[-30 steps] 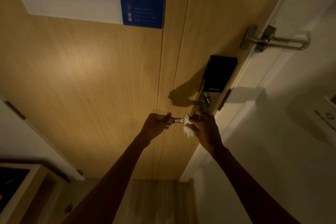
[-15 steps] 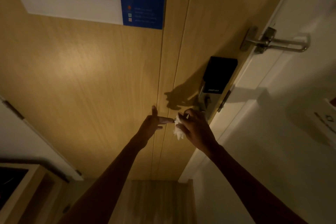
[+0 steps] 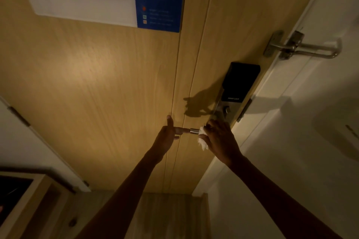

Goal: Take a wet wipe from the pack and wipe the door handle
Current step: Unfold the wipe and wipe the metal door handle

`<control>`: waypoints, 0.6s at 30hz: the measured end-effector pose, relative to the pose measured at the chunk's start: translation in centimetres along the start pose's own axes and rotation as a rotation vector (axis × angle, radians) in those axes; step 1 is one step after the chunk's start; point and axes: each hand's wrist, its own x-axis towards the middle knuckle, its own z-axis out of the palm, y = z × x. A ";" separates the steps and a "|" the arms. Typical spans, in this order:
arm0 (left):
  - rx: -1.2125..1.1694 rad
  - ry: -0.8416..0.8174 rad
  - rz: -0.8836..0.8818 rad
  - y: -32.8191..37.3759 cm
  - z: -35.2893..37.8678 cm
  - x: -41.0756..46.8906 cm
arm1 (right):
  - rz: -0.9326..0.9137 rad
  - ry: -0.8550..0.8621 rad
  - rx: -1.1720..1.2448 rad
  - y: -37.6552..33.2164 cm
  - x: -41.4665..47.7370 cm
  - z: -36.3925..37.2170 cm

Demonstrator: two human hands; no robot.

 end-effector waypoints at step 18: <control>0.004 -0.031 -0.043 0.2 -0.2 1.2 | -0.016 0.018 0.078 -1.8 0.3 0.8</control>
